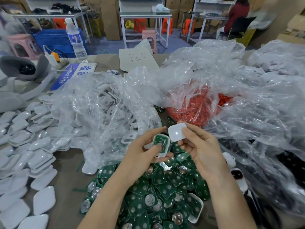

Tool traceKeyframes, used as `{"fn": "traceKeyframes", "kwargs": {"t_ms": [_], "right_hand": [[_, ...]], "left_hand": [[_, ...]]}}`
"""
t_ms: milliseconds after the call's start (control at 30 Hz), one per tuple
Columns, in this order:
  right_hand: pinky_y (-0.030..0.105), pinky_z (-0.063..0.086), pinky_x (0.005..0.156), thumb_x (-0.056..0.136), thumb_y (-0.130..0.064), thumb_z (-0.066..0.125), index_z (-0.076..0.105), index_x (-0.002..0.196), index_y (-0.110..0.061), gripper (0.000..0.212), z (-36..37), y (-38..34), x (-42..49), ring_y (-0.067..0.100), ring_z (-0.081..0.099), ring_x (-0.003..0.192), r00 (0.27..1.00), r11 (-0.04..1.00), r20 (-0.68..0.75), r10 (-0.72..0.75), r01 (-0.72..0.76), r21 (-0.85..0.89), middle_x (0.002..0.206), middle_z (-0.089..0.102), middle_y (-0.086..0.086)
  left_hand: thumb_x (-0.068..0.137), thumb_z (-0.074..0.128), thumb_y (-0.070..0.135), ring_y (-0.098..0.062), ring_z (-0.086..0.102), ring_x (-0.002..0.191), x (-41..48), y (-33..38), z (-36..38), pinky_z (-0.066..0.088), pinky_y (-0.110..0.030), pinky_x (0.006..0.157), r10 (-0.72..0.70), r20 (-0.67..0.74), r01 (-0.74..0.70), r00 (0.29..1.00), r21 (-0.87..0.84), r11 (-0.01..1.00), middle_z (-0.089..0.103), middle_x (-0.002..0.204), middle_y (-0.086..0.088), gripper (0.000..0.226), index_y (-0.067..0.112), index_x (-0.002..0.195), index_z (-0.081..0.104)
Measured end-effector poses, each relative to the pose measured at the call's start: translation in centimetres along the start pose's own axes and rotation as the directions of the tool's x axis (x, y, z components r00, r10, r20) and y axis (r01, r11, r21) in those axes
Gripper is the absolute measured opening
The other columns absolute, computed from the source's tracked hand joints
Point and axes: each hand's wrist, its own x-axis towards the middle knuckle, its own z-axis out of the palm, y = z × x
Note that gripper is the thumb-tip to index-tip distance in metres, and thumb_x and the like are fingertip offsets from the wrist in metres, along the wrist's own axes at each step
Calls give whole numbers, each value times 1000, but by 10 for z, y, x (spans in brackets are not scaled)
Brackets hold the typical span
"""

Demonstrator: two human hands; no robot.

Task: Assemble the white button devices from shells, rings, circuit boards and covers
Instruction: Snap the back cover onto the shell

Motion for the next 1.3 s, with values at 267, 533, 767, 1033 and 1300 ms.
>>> {"fn": "traceKeyframes", "kwargs": {"t_ms": [267, 533, 767, 1033, 1300], "right_hand": [[15, 42, 48, 89, -6, 65, 72, 96, -25, 21, 2, -15, 12, 7, 58, 54, 988, 761, 154, 28, 79, -644, 82, 71, -5], [16, 52, 81, 73, -26, 81, 69, 113, -29, 42, 6, -21, 2, -2, 64, 90, 982, 530, 190, 12, 155, -834, 108, 62, -18], [3, 44, 74, 65, -22, 87, 66, 118, -21, 57, 8, -22, -6, -10, 53, 93, 956, 406, 278, -98, 293, -865, 104, 57, -14], [2, 33, 73, 51, -66, 68, 60, 105, -30, 65, 12, -23, -13, -12, 46, 88, 908, 342, 366, -205, 417, -842, 100, 48, -21], [6, 36, 73, 58, -39, 87, 54, 102, -39, 55, 15, -6, -10, -7, 46, 92, 944, 506, 257, -207, 328, -798, 104, 44, -17]], "left_hand": [[100, 37, -4, -40, 70, 96, 3, 1, -1, 62, -38, 74, -245, 73, 252, 967, -434, 865, 71, 108, -23, 33, 2, 121, 62], [98, 44, -2, -30, 73, 90, 1, 2, 0, 61, -32, 69, -233, 101, 251, 967, -535, 807, 70, 110, -24, 29, 0, 117, 65], [89, 50, 3, -31, 72, 93, 0, 4, 0, 61, -36, 72, -216, 181, 281, 960, -572, 770, 68, 114, -27, 34, 2, 119, 65], [86, 53, 4, -24, 72, 94, -1, 5, 0, 61, -29, 72, -172, 259, 304, 950, -660, 687, 66, 120, -23, 37, 7, 119, 68], [87, 54, 8, -24, 73, 88, 1, 2, 2, 62, -35, 75, -161, 237, 282, 958, -680, 677, 66, 120, -24, 35, 8, 118, 69]]}}
